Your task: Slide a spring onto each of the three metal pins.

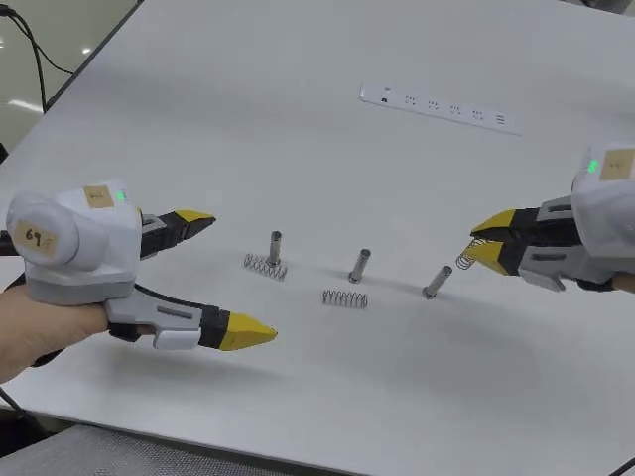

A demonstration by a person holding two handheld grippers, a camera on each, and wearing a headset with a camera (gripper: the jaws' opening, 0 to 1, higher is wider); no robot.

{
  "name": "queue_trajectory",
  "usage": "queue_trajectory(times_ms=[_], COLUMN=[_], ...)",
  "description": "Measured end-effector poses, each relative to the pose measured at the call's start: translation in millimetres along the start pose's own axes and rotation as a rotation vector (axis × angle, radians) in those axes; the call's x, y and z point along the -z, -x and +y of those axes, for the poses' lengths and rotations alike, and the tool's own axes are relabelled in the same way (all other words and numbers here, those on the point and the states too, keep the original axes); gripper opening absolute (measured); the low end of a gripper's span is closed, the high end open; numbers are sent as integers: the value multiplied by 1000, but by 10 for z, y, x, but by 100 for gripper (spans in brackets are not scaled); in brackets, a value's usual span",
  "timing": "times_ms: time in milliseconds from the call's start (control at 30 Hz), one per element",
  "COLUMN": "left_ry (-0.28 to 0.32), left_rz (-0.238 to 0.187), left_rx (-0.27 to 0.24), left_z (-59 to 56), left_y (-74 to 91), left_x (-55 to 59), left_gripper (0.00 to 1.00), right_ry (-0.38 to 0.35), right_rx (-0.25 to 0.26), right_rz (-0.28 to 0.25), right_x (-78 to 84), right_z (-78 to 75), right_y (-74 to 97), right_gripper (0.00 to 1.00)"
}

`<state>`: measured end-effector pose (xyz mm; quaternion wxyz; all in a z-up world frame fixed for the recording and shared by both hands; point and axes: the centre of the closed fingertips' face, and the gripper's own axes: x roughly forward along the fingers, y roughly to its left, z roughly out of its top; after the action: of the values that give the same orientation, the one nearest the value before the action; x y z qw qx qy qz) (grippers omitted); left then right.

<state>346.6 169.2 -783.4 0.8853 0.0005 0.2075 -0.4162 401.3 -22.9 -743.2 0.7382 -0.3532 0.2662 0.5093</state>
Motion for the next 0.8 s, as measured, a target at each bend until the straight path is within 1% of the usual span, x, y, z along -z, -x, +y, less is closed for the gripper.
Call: queue_trajectory(times_ms=[300, 500, 600, 800], left_ry=[5, 10, 9, 6], left_rz=[6, -3, -2, 11], left_rx=[-7, -8, -9, -18], left_z=[20, 14, 9, 31], left_y=[4, -10, -10, 4], left_x=[37, 5, 7, 47], left_gripper=[98, 98, 98, 98], right_ry=[-14, -22, -28, -28], right_rx=[-3, -7, -9, -15], right_rz=[4, 3, 2, 4], right_x=[15, 18, 22, 26], right_z=[-29, -34, -34, -10], right_y=[-63, -88, -106, -132], right_gripper=[7, 7, 7, 7])
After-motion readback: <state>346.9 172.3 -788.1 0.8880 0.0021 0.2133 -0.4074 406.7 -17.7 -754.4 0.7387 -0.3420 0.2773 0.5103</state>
